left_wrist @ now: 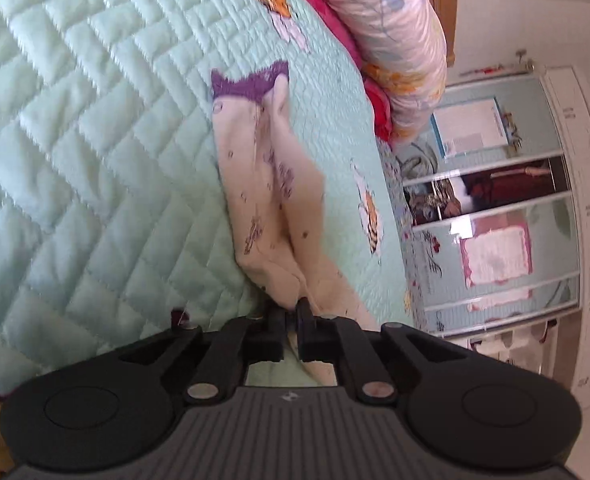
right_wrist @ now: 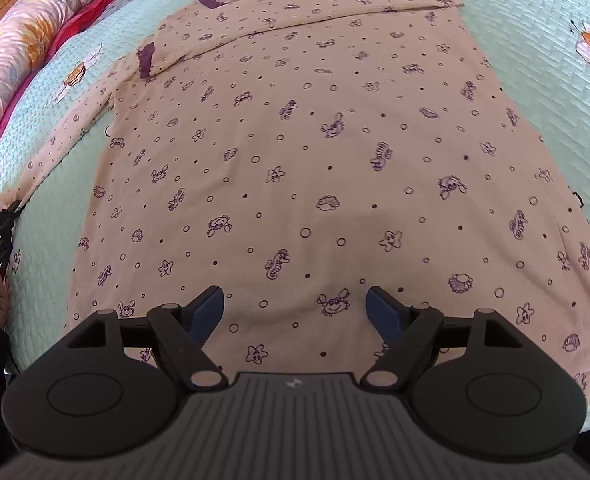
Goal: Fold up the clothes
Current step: 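Carry the sleeve with the left gripper across the garment body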
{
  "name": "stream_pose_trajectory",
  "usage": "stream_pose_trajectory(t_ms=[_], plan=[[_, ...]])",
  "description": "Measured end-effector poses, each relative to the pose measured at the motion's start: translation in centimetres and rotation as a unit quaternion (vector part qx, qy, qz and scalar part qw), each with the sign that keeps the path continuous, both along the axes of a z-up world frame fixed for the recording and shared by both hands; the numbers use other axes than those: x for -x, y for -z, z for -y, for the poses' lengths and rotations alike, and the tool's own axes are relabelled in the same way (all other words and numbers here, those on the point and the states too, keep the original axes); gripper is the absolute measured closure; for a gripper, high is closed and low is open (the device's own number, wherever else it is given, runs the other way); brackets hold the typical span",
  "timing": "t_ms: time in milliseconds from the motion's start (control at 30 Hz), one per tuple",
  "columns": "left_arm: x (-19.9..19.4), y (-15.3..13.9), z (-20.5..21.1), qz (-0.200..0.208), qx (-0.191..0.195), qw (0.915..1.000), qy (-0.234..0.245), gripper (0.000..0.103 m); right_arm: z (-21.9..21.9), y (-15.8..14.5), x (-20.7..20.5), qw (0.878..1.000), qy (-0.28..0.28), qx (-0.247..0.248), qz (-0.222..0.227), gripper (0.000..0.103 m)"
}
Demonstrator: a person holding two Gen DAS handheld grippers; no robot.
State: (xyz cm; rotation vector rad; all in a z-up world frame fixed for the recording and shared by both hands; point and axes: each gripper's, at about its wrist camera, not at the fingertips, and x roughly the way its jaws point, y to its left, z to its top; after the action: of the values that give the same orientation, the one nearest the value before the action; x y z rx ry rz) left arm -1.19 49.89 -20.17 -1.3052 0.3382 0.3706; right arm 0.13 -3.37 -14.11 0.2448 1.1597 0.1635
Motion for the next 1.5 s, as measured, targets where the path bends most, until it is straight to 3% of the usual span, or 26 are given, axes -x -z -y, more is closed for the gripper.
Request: stream_pose_trajectory(t_ms=[33, 233, 367, 533, 567, 633, 700, 800, 900, 1133, 1200, 1267, 1333, 1500], plan=[[-0.1, -0.2, -0.5, -0.002, -0.002, 1.0000, -0.005, 0.085, 0.1, 0.0, -0.1, 1.000, 0.003, -0.002, -0.001, 0.023], [0.9, 0.0, -2.1, 0.015, 0.015, 0.9994, -0.027, 0.085, -0.5, 0.1, -0.2, 1.000, 0.000, 0.016, -0.003, 0.022], [1.0, 0.0, -3.2, 0.014, 0.014, 0.9991, -0.038, 0.096, -1.0, 0.3, -0.3, 0.999, -0.013, 0.033, -0.001, 0.022], [2.3, -4.0, -2.6, 0.028, -0.059, 0.9943, -0.084, 0.101, -1.1, 0.2, -0.4, 0.999, -0.008, 0.031, -0.004, 0.022], [2.1, -4.5, -2.4, 0.015, -0.076, 0.9930, -0.089, 0.101, -1.1, 0.2, -0.3, 0.999, -0.006, 0.031, -0.004, 0.022], [1.5, -3.6, -2.6, -0.017, -0.066, 0.9946, -0.078, 0.101, -1.2, 0.3, -0.3, 1.000, -0.003, 0.030, -0.004, 0.022], [2.0, -2.1, -2.8, -0.030, -0.030, 0.9951, -0.089, 0.101, -1.3, 0.1, -0.4, 1.000, -0.011, 0.027, -0.001, 0.022], [3.5, -1.6, -2.5, -0.017, -0.018, 0.9938, -0.108, 0.098, -1.0, -0.6, -0.5, 1.000, -0.006, 0.002, 0.010, 0.023], [3.0, -1.6, -2.7, -0.026, -0.029, 0.9946, -0.096, 0.098, -0.8, -1.5, -1.4, 0.999, 0.004, -0.033, 0.030, 0.023], [0.3, -2.4, -4.5, -0.032, -0.025, 0.9953, -0.088, 0.089, -4.0, -2.3, -3.9, 0.998, -0.028, -0.043, 0.044, 0.023], [-0.6, -3.0, -5.2, -0.028, -0.036, 0.9955, -0.083, 0.091, -4.9, -2.2, -3.9, 0.997, -0.039, -0.054, 0.043, 0.023], [-1.5, -4.1, -5.8, -0.027, -0.064, 0.9948, -0.074, 0.102, -5.2, -1.9, -3.8, 0.997, -0.039, -0.051, 0.037, 0.023], [-2.3, -5.3, -6.2, -0.018, -0.090, 0.9933, -0.070, 0.102, -5.6, -1.7, -3.7, 0.998, -0.039, -0.049, 0.031, 0.023], [-4.1, -7.5, -6.4, -0.019, -0.102, 0.9918, -0.074, 0.102, -6.4, -1.0, -3.4, 0.998, -0.039, -0.043, 0.016, 0.023]])
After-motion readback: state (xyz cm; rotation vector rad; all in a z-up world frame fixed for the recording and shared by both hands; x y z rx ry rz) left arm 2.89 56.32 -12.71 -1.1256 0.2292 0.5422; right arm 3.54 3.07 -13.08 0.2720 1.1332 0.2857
